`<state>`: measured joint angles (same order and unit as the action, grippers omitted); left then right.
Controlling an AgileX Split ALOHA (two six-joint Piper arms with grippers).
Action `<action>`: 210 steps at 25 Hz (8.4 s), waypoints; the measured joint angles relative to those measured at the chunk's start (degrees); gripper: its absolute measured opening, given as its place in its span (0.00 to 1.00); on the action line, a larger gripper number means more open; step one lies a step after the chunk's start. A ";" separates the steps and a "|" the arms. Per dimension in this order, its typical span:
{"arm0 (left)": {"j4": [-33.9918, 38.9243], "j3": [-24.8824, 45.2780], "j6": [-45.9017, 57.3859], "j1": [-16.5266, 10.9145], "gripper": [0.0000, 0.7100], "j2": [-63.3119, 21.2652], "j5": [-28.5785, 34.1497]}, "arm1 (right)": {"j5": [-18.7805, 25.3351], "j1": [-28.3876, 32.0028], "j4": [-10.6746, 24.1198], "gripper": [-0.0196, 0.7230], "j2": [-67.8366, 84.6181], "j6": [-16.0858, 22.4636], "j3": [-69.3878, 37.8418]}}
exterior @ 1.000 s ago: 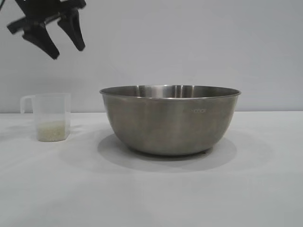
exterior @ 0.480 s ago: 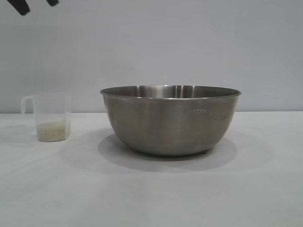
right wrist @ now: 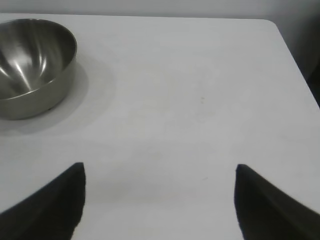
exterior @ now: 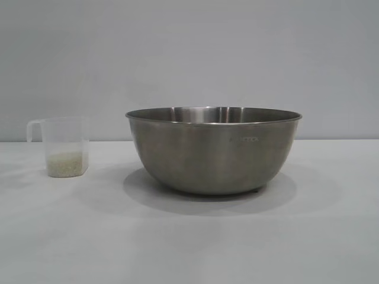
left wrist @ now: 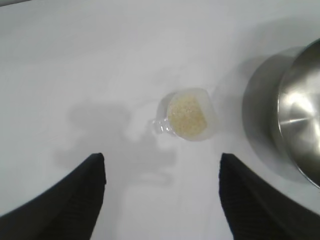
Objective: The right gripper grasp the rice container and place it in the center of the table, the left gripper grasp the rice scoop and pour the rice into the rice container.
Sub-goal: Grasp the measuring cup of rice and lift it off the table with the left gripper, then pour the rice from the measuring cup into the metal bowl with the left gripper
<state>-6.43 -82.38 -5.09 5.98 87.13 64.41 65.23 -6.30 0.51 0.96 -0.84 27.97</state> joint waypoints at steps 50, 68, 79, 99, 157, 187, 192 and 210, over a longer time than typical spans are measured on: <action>-29.31 75.24 -23.33 23.01 0.65 -16.44 -103.58 | 0.00 0.00 0.00 0.78 0.00 0.00 0.00; -20.00 72.99 -5.58 23.11 0.65 13.98 -129.24 | 0.00 0.00 0.00 0.78 0.00 0.00 0.00; -25.23 66.72 -5.73 23.11 0.49 16.75 -129.47 | 0.00 0.00 0.00 0.78 0.00 0.00 0.00; -15.05 63.90 -9.14 13.79 0.40 16.75 -129.47 | 0.00 0.00 0.00 0.78 0.00 0.00 0.00; -8.75 52.46 -11.22 8.35 0.48 30.67 -129.60 | 0.00 0.00 0.00 0.78 0.00 0.00 0.00; -1.53 44.13 -12.42 7.96 0.00 33.97 -129.50 | 0.00 0.00 0.00 0.78 0.00 0.00 0.00; -1.27 44.13 -12.53 7.96 0.00 31.16 -129.15 | 0.00 0.00 0.00 0.78 0.00 0.00 0.00; 23.68 39.39 -15.78 7.96 0.00 16.81 -129.15 | 0.00 0.00 0.00 0.78 0.00 0.00 0.00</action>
<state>17.25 -42.99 -20.87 13.94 103.94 -64.74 65.23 -6.30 0.51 0.96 -0.84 27.97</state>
